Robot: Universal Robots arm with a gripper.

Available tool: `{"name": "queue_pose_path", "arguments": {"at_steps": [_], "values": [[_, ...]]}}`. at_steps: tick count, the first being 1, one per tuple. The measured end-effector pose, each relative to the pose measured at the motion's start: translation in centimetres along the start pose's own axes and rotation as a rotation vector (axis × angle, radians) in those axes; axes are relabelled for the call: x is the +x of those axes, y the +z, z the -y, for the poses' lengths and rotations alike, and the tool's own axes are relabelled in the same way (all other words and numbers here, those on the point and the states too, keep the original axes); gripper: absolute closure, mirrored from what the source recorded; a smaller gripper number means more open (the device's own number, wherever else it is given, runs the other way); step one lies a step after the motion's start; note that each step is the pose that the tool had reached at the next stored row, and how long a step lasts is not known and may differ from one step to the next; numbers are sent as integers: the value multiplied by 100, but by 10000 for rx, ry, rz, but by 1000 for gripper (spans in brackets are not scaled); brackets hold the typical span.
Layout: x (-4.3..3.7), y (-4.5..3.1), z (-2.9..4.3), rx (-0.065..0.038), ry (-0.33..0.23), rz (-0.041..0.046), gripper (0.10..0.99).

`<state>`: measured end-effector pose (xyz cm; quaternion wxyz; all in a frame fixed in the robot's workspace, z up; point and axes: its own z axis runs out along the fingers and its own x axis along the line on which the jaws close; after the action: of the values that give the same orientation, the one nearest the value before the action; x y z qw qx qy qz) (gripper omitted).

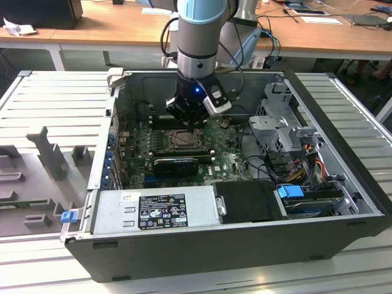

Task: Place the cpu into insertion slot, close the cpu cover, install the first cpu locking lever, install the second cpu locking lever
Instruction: 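Install the second cpu locking lever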

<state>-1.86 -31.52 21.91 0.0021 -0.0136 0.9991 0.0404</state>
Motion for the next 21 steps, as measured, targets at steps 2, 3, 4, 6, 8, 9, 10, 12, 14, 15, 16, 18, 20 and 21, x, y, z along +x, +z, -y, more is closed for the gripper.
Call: {"name": "queue_pose_path", "arguments": {"at_steps": [2, 3, 4, 6, 8, 9, 10, 12, 14, 15, 16, 18, 20, 21], "values": [[0, -2, 22, -1, 0, 0, 980], [0, -2, 28, -1, 0, 0, 980], [1, -5, 30, 0, 1, -1, 980], [0, -74, 25, -1, 0, 1, 980], [0, -192, 15, -1, 0, 1, 980], [-1, -223, 13, -1, 0, 0, 980], [-1, -249, 11, -1, 0, 0, 980], [-1, -274, 11, -2, -2, 0, 980], [0, -277, 45, -1, -1, 0, 980], [0, -278, 61, 0, -1, 0, 980], [1, -279, 72, -1, -1, 0, 980], [1, -279, 89, -1, -1, 0, 980], [2, -279, 124, -1, 0, -1, 980], [2, -278, 130, -1, -1, 0, 980]]}}
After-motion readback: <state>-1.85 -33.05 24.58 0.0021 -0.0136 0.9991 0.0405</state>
